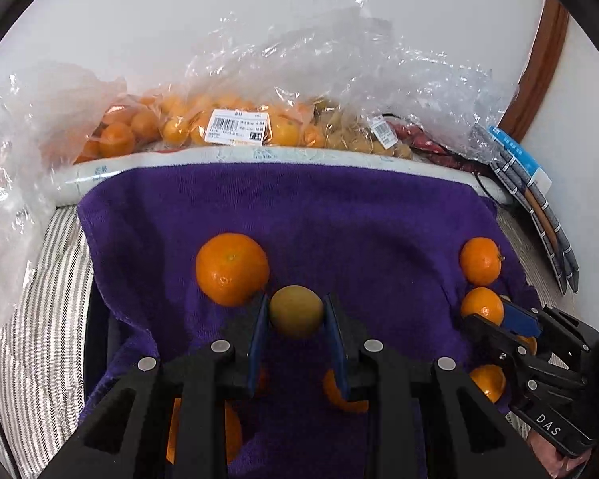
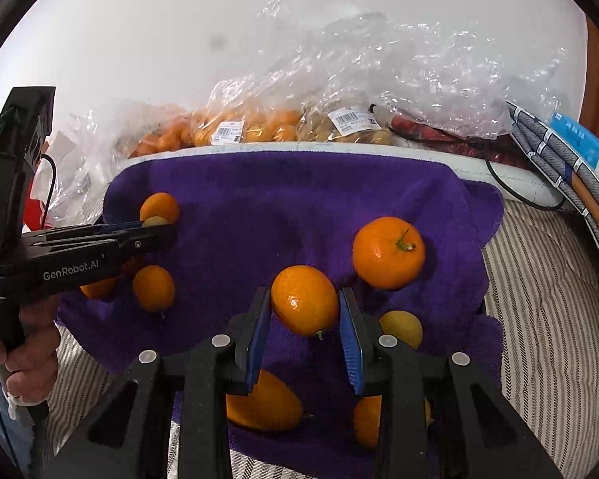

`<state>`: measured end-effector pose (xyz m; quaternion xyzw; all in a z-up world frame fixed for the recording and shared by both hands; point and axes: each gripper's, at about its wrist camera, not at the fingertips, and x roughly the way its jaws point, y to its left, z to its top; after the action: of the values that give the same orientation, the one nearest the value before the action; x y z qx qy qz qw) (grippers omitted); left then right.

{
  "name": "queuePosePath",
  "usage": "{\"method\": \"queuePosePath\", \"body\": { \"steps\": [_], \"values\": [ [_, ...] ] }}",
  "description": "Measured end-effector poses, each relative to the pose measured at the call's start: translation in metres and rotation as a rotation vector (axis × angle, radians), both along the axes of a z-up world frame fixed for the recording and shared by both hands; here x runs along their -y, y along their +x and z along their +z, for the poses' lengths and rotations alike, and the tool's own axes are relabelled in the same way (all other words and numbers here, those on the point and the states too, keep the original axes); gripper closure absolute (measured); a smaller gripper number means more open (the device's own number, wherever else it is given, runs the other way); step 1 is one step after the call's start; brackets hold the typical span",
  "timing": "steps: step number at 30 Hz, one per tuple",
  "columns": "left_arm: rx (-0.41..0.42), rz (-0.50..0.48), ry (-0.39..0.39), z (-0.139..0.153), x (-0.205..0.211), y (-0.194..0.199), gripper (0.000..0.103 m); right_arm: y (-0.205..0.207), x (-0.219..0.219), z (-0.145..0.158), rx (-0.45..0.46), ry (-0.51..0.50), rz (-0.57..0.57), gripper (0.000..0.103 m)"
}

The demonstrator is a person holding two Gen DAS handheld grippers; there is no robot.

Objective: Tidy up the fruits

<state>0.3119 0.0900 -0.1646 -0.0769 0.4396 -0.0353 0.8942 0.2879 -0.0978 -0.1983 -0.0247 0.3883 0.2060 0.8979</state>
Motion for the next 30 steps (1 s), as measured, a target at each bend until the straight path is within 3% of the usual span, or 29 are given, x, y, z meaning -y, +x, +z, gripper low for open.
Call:
{"method": "queuePosePath", "body": {
  "steps": [8, 14, 16, 22, 26, 30],
  "values": [
    [-0.019, -0.011, -0.011, -0.005, 0.000, 0.001, 0.074, 0.002, -0.001, -0.004, -0.012, -0.007, 0.003, 0.069],
    [0.003, 0.001, 0.058, 0.011, 0.006, -0.004, 0.058, -0.005, 0.010, 0.006, 0.006, 0.028, -0.021, 0.058],
    [0.025, 0.008, 0.082, 0.024, 0.008, -0.012, 0.051, -0.012, 0.015, 0.018, 0.023, 0.037, -0.037, 0.049],
    [0.102, 0.044, 0.089, 0.065, 0.014, -0.070, 0.035, -0.061, 0.036, 0.070, 0.064, 0.005, -0.150, 0.043],
    [0.139, 0.072, 0.091, 0.087, 0.022, -0.118, 0.031, -0.097, 0.052, 0.090, 0.033, 0.008, -0.182, 0.043],
    [0.182, 0.100, 0.120, 0.103, 0.035, -0.159, 0.021, -0.140, 0.066, 0.105, 0.062, -0.032, -0.262, 0.042]
  ]
}}
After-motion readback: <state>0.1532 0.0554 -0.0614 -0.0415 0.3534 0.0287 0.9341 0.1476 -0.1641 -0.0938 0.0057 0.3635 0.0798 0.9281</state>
